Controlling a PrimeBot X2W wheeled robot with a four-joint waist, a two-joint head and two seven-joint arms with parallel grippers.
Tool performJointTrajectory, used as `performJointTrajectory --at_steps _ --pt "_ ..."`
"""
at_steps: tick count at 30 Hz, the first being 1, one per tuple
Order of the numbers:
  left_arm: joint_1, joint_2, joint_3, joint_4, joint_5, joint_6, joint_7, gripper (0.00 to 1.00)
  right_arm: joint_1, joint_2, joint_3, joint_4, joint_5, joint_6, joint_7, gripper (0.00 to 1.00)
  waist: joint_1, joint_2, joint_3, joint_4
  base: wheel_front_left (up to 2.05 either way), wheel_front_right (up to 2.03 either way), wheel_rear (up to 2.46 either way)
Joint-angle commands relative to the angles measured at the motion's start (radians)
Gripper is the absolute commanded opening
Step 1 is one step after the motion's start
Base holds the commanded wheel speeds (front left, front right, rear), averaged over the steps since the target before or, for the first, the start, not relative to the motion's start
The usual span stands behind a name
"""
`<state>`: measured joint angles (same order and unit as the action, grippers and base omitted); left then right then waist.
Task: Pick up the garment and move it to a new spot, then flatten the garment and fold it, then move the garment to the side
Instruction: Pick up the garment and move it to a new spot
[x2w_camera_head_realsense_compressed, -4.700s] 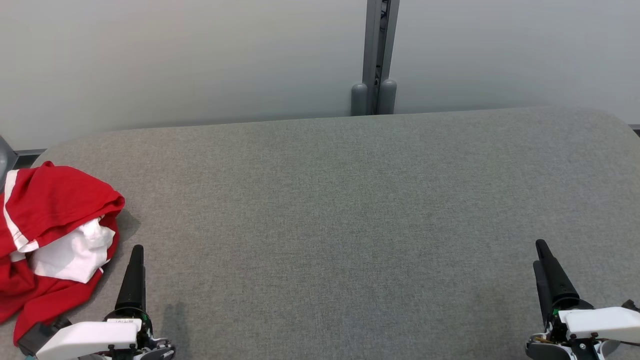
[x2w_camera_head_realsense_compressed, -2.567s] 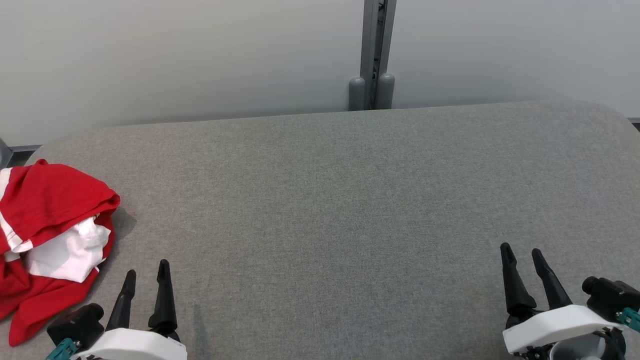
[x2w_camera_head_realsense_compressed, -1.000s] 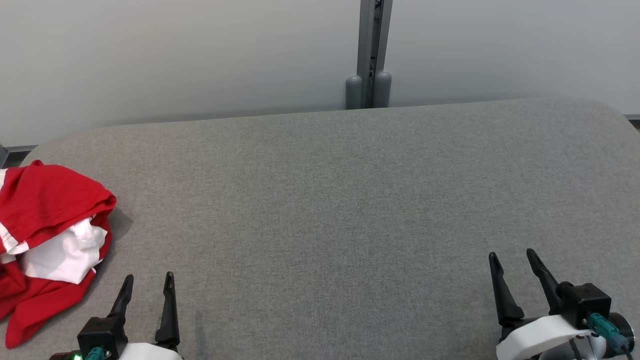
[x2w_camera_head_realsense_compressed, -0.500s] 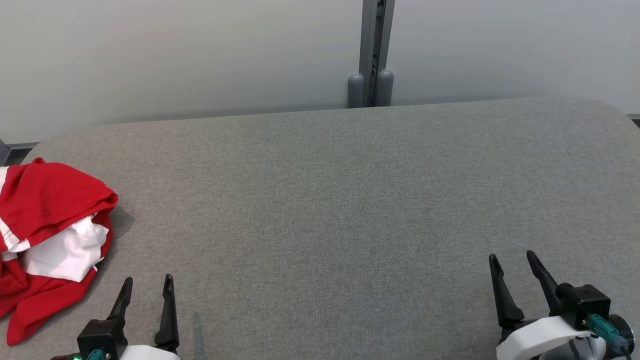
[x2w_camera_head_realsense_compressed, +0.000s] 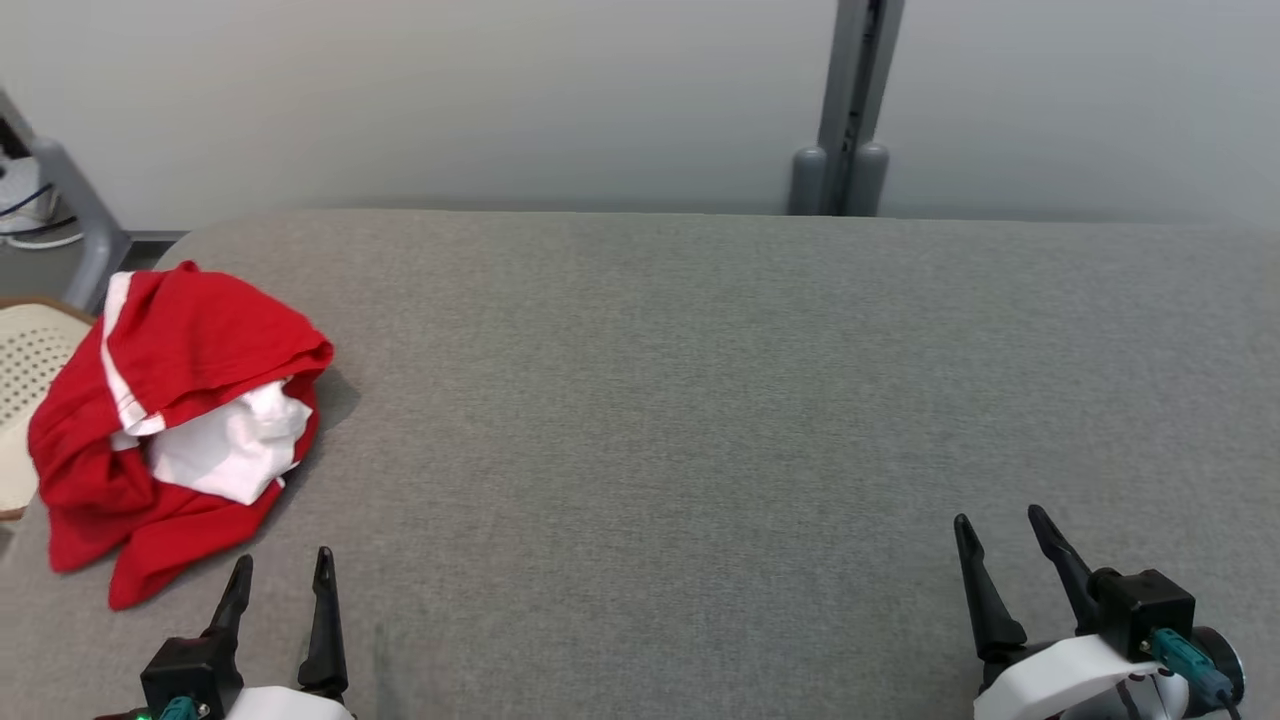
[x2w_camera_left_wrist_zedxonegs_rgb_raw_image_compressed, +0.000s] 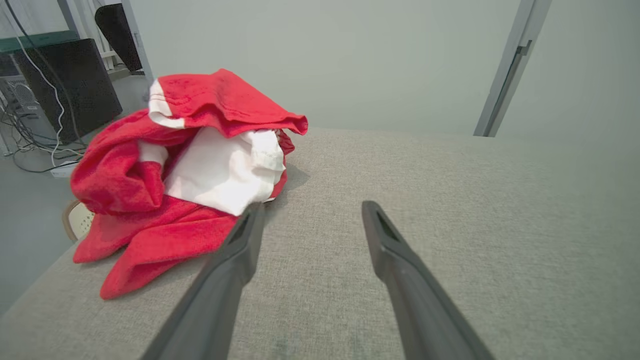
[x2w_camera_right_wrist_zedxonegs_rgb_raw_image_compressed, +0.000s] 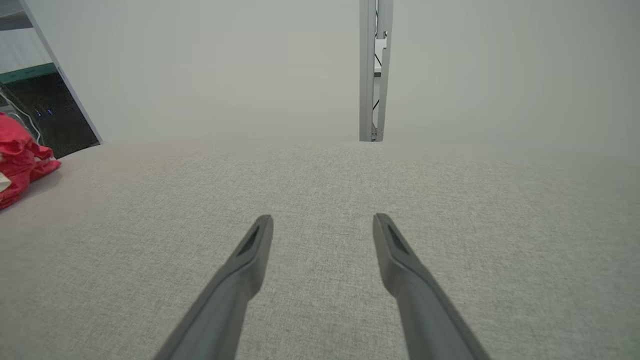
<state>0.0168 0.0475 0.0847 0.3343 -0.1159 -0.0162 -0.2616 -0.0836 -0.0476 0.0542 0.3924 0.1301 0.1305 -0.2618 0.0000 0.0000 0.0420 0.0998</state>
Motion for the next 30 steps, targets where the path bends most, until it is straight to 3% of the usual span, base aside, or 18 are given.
performJointTrajectory --at_steps 1,12,17,30 --pt "0.001 0.005 0.010 -0.003 -0.007 0.008 -0.005 1.00 -0.006 -0.006 0.010 0.004 0.012 0.000 -0.005 1.00 0.0000 0.0000 0.004 0.071 0.00 0.00 0.00" --pt "0.028 0.005 0.050 0.006 -0.030 0.027 -0.003 1.00 -0.018 -0.006 0.068 0.027 0.036 0.000 -0.005 1.00 0.0000 0.0000 0.008 0.225 0.00 0.00 0.00" --pt "0.029 0.005 0.068 0.021 -0.056 0.012 -0.003 1.00 -0.020 -0.006 0.083 0.037 0.047 0.000 -0.005 1.00 0.0000 0.0000 0.011 0.278 0.00 0.00 0.00" --pt "-0.039 0.006 0.108 0.065 -0.078 -0.023 -0.003 1.00 -0.045 -0.006 0.099 0.051 0.039 0.000 -0.005 1.00 0.0000 0.0000 0.053 0.266 0.00 0.00 0.00"
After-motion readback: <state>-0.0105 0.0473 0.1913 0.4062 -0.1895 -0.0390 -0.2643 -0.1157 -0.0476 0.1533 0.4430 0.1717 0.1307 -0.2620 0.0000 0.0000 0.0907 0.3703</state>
